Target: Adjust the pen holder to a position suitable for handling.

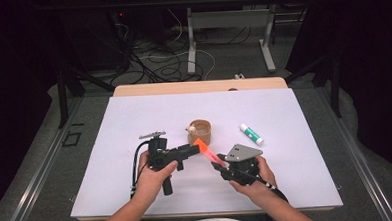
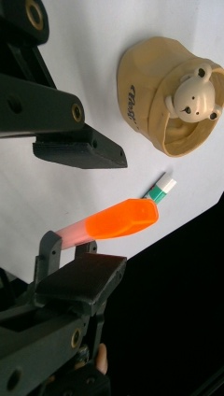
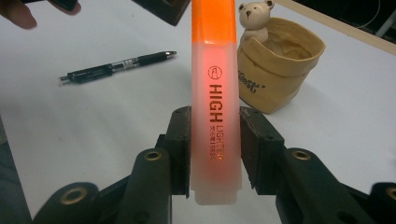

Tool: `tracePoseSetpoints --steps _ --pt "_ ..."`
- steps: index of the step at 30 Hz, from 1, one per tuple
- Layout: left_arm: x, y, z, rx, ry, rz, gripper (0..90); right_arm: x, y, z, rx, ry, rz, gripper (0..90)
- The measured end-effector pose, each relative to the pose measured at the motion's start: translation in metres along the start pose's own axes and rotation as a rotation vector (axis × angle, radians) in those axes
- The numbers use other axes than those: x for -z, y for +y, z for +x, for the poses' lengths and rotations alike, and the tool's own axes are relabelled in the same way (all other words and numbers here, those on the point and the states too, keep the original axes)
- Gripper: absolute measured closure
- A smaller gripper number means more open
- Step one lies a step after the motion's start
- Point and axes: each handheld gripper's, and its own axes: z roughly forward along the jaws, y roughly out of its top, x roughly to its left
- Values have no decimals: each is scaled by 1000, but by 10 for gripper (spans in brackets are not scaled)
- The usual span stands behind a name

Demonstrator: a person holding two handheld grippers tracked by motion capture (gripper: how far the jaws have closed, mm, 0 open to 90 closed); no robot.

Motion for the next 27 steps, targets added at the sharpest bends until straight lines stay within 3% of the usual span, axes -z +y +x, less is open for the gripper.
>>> tracePoseSetpoints --steps 5,10,17,20,27 --pt "-12 1 -4 22 2 -9 484 0 -1 -4 -36 3 -20 659" --pt "-27 5 -11 41 -31 -11 516 1 -1 -5 -45 3 -20 659" --pt "-42 7 -18 33 -25 -20 571 3 -1 -10 -70 -2 -34 659" --pt "-43 8 -16 49 -29 4 602 4 -2 -12 -87 -1 -38 659" --pt "-43 10 -10 74 -43 47 709 4 -2 -12 -74 2 -42 659"
